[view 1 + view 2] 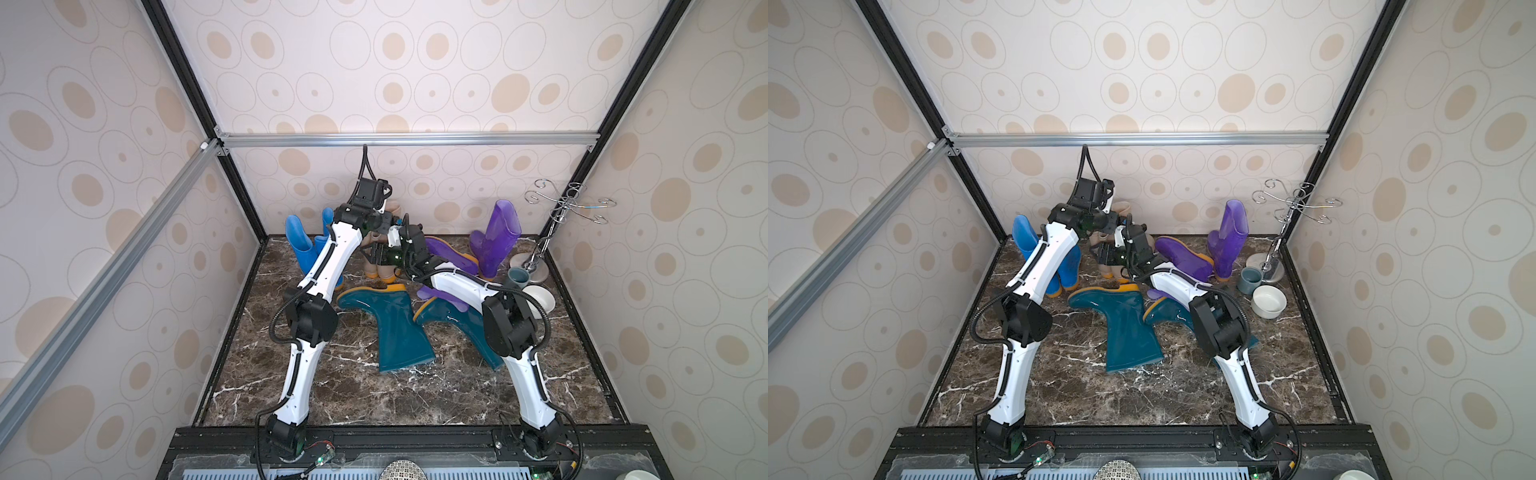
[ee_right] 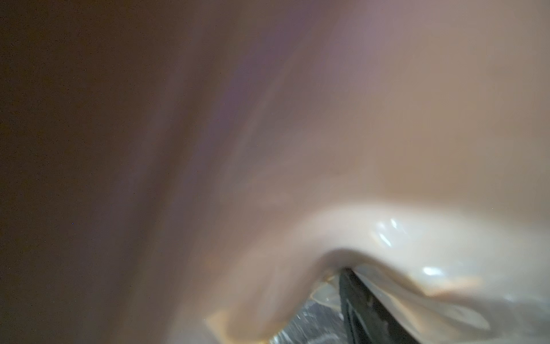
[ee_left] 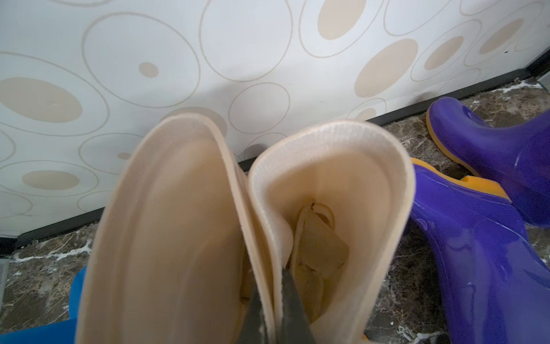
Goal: Match and arrange rain boots in pairs
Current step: Adjust a pair of rain boots at the center of the board.
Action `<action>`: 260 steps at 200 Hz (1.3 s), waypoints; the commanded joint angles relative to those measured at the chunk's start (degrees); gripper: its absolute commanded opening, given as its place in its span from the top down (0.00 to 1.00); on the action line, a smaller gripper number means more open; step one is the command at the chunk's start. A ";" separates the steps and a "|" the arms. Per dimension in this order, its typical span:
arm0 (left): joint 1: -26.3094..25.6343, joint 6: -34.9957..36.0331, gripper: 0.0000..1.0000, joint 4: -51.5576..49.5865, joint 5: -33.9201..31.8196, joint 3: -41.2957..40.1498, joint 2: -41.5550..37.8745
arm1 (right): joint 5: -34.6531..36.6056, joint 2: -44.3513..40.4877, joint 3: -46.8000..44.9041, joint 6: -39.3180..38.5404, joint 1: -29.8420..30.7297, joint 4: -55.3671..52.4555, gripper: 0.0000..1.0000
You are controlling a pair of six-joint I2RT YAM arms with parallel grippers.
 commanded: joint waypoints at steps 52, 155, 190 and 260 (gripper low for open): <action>-0.35 -5.90 1.00 1.13 -10.99 2.42 -4.24 | -12.32 3.19 5.26 1.89 0.20 0.72 0.32; 1.26 -11.55 1.00 1.80 -17.03 0.18 -6.64 | -15.10 -8.33 -6.82 -1.66 -1.44 -2.56 0.19; 1.30 -13.25 1.00 2.41 -15.29 -0.20 -6.26 | -12.33 -14.48 -9.84 -5.91 -2.07 -8.29 0.18; 1.26 -14.23 0.44 3.12 -11.19 -1.10 -6.08 | -2.27 -26.27 -11.68 -19.46 -3.22 -26.69 0.18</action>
